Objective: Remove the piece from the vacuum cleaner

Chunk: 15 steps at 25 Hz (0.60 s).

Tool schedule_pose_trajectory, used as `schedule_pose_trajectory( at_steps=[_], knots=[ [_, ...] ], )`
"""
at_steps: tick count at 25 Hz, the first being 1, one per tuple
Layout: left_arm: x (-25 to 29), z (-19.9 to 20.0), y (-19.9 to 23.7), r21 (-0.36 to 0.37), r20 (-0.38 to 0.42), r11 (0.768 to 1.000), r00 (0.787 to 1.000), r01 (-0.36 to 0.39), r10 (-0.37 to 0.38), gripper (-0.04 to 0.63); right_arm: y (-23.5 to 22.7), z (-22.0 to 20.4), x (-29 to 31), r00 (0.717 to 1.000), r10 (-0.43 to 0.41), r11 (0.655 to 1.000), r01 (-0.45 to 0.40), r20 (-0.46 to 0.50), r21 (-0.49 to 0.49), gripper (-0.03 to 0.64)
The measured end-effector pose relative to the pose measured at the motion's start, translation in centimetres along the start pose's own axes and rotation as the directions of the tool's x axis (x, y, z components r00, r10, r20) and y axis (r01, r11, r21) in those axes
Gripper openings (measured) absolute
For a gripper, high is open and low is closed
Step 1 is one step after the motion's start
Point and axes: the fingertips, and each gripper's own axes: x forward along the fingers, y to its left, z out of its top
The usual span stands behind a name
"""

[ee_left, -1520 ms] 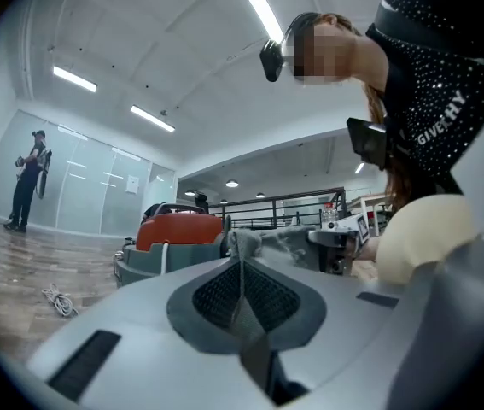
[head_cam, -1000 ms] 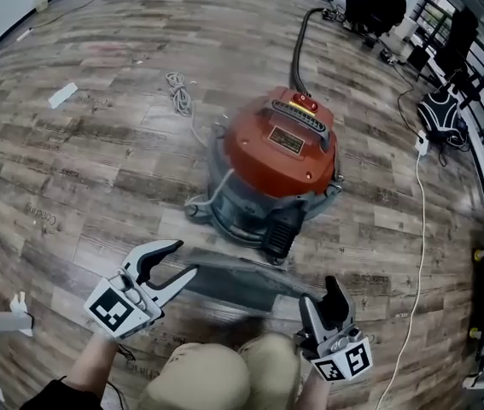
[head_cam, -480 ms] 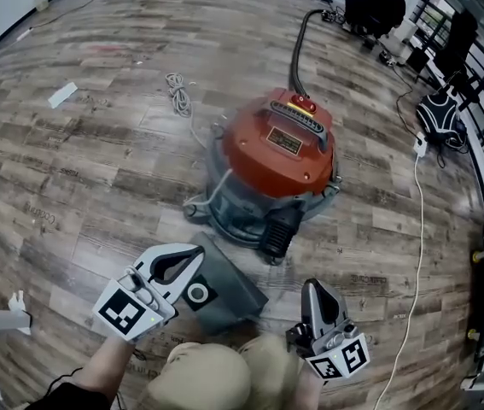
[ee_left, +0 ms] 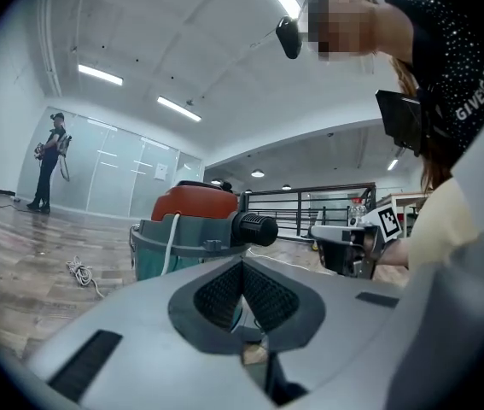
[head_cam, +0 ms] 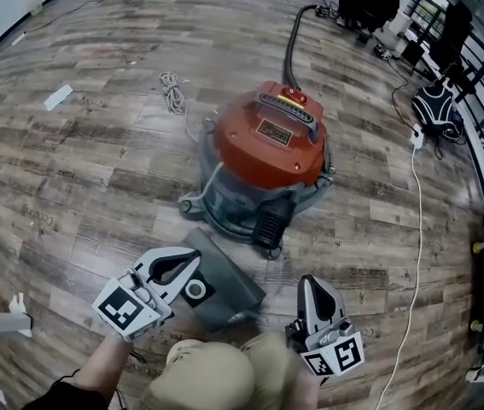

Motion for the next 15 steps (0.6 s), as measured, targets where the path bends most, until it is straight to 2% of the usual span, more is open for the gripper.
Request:
schedule_pose_trajectory(
  at_steps=[2,6,10,15],
  knots=[
    [0.2,0.0,-0.2,-0.005,0.001,1.000,1.000,0.005,-0.005,0.008,0.0,0.1,-0.3,1.000,-0.003,1.000,0.003,0.007,-0.009,0.009],
    [0.3,-1.1,-0.5,-0.035,-0.045,0.999,0.999,-0.006,0.005,0.008,-0.3,0.2,-0.8,1.000,-0.007,1.000,0.007,0.009,-0.008,0.009],
    [0.6,-1.4,-1.0,-0.037,-0.050,0.999,0.999,0.000,-0.002,0.008,-0.3,-0.4,-0.5,1.000,0.009,1.000,-0.009,-0.013,0.014,0.009],
    [0.4,-2.3,-1.8,-0.058,-0.066,0.998,0.998,0.003,-0.007,0.008,-0.6,-1.5,-0.4,0.998,-0.019,1.000,0.020,-0.066,0.013,0.009]
  ],
)
